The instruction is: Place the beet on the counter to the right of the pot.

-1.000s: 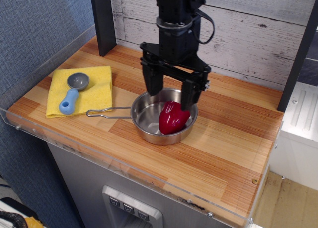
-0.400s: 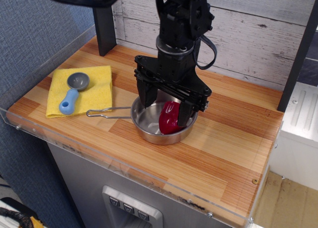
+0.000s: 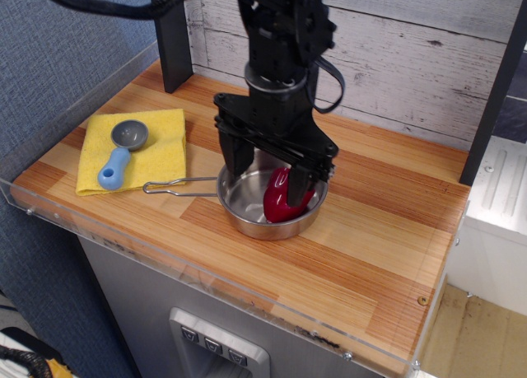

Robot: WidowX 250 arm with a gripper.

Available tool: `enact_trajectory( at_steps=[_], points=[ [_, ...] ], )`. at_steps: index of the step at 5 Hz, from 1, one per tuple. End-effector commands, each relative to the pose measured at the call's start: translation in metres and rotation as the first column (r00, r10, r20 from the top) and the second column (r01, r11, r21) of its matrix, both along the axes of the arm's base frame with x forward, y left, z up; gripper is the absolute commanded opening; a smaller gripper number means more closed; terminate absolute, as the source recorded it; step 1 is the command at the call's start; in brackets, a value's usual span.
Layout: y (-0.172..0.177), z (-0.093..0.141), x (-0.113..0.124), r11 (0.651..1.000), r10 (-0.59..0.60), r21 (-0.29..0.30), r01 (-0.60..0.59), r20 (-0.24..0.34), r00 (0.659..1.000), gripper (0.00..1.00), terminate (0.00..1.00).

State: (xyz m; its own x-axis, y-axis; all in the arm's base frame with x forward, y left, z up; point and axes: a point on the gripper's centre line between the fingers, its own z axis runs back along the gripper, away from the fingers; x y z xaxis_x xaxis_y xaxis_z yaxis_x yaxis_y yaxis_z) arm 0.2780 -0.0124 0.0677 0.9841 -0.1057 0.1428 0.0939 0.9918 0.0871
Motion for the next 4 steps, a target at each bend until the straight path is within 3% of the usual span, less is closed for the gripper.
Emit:
enact_trajectory(
  at_steps=[1, 4],
  points=[
    [0.009, 0.0, 0.009, 1.0, 0.018, -0.013, -0.018, 0.033, 0.999, 1.0, 0.0],
    [0.004, -0.03, 0.023, 1.0, 0.001, -0.015, -0.002, -0.041, 0.999, 1.0, 0.0]
  ],
)
